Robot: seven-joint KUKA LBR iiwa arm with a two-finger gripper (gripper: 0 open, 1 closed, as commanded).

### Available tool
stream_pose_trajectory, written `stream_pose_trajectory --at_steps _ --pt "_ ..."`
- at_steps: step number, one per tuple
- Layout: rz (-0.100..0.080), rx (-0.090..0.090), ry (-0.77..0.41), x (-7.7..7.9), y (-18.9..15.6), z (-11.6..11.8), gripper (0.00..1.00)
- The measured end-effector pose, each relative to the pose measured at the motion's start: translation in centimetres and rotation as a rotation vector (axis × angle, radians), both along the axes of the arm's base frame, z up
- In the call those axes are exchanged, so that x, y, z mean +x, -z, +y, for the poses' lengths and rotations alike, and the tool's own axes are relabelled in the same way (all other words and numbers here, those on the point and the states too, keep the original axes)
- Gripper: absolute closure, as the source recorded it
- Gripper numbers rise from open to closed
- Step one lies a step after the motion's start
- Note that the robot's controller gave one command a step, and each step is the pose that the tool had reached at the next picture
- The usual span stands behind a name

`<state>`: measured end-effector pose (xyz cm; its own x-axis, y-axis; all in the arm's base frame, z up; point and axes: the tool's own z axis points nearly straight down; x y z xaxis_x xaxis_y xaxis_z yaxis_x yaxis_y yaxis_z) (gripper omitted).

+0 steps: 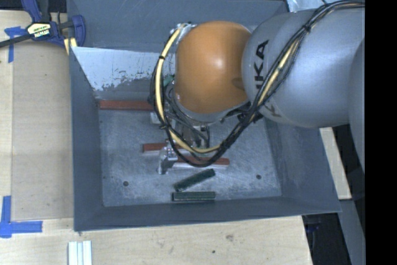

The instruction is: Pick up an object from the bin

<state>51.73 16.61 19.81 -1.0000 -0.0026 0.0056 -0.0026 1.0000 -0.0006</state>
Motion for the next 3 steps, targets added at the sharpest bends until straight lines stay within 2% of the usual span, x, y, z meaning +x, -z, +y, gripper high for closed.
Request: stream_pose_trajectory --at_steps 1,2,3 --pt "-0.008 0.002 0.003 0.2 -0.4 -0.1 0.00" --pt "-0.013 0.003 0.082 3.2 5.9 -3.0 0.00" --pt "-0.006 0.003 0.113 6.2 12.8 -5.5 0.00"
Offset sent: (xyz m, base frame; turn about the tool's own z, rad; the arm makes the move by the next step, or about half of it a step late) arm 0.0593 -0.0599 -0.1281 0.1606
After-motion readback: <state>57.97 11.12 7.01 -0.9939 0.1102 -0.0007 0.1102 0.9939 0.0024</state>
